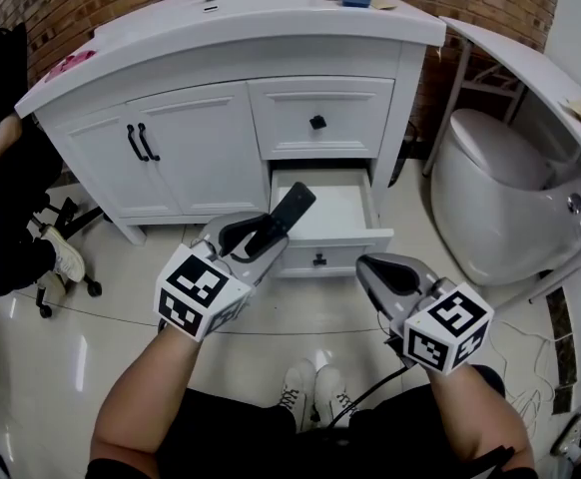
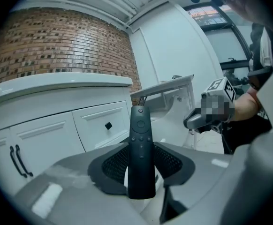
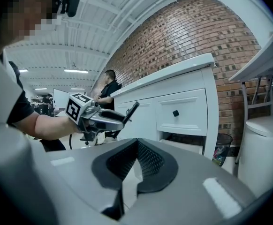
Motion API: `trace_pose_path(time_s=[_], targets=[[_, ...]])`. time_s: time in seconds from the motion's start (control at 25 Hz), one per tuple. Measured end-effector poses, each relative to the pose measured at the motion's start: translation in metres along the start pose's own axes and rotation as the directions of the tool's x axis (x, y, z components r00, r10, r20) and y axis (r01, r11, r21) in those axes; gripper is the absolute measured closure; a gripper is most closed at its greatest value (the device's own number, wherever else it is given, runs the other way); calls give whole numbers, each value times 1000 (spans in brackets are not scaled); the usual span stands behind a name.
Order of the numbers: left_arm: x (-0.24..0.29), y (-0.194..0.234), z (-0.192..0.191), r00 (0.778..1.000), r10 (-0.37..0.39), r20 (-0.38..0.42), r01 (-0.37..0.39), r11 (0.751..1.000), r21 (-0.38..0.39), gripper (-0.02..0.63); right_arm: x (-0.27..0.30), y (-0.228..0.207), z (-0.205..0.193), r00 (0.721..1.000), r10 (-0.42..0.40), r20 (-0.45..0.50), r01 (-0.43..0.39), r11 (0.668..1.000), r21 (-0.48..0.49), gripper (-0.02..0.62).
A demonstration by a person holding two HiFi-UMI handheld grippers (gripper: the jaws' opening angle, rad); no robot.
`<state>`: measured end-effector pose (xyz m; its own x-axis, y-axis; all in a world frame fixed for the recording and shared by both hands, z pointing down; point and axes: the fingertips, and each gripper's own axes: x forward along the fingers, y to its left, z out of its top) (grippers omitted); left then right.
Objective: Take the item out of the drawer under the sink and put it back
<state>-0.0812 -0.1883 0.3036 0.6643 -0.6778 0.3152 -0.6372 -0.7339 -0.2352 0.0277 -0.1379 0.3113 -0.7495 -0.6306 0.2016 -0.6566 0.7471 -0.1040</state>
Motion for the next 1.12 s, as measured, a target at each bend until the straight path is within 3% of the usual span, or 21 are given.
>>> trace_pose_path(time_s=[0.16,0.52,0.8,1.12], targets=[[25,13,3,998,2,-61,6,992,126,437,2,2,-1,1000,11,-2,-11,1000,-2,592],[86,36,6,983,-35,-178,89,949,302,437,5,5,-9,999,42,-26,-42,999,12,592],[144,41,-24,959,-112,-261,196,926,321,437,6,0,-21,997,60,-56,-59,998,26,592],[201,64,-78,904,-128,-409,263,918,295,437,8,-9,-30,995,65,-75,-61,997,56,592]])
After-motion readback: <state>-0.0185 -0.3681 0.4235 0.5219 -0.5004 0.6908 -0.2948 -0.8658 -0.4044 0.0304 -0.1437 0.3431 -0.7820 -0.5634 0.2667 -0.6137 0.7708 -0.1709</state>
